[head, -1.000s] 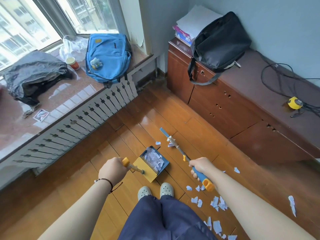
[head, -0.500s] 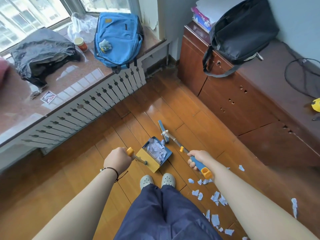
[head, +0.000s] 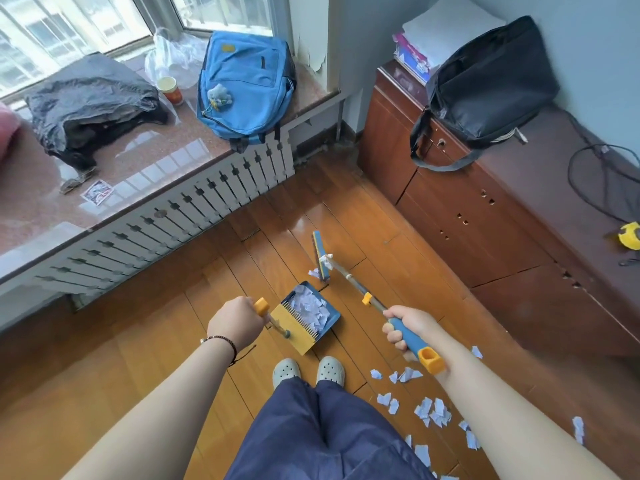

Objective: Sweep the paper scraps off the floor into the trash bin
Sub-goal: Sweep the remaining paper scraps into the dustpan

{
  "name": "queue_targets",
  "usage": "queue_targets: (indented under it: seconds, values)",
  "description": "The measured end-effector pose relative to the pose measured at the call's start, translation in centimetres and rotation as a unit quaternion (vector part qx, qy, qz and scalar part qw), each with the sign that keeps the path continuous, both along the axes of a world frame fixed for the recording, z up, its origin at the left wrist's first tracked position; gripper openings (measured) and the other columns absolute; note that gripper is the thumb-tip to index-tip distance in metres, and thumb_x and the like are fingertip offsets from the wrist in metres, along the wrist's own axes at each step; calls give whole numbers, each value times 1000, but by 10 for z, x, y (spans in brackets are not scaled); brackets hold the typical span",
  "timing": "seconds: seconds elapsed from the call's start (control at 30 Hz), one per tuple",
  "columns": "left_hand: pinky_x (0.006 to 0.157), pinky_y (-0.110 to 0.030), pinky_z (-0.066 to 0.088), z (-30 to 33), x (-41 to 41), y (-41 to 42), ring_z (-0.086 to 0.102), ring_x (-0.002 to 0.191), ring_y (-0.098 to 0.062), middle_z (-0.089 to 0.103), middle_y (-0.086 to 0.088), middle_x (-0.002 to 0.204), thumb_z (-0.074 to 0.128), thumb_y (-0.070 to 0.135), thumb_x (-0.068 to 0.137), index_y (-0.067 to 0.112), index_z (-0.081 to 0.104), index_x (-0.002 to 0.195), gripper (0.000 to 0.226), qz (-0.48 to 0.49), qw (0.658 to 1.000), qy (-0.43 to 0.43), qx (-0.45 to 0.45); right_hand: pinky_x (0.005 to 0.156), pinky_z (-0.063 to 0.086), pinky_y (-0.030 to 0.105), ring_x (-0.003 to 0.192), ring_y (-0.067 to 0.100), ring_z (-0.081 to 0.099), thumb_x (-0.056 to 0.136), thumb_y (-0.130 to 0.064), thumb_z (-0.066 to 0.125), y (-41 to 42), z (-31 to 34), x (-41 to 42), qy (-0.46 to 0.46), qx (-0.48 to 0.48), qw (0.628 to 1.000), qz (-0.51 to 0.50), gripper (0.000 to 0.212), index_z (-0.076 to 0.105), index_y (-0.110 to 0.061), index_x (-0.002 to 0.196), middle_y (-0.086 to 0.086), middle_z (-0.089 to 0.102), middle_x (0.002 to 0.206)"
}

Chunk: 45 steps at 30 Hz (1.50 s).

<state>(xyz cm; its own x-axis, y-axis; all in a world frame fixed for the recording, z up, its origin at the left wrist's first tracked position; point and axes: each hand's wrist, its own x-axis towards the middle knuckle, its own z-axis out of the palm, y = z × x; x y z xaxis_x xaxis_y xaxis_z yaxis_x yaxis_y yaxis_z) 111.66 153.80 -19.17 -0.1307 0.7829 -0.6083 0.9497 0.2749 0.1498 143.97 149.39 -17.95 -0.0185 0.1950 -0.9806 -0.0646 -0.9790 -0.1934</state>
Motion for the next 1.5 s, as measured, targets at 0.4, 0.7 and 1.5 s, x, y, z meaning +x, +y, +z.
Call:
queue_targets:
  seconds: [0.4,0.7,1.5]
  values:
    - [50,-25,48,-3,-6,-2,61,63,-12,63,4,73,62,45,96,23,59,81,27,-1,1000,-3,4,34,26,15,30,9,38,98,-37,41,37,5,6,-22,-19,1000,9,46,44,-17,57,-4,42,43]
    - [50,-25,47,-6,-13,3,61,61,-12,64,5,72,63,45,95,23,62,84,25,-3,1000,-5,5,33,36,16,29,11,42,97,-18,49,54,-14,-18,-118,15,990,72,21,54,-5,81,4,51,51]
    - [61,-32,60,-2,-20,5,66,64,-17,65,3,70,66,44,94,22,61,79,27,24,1000,-14,11,37,41,21,39,14,47,96,-17,52,35,18,-34,-86,35,967,237,25,57,-4,117,9,55,64]
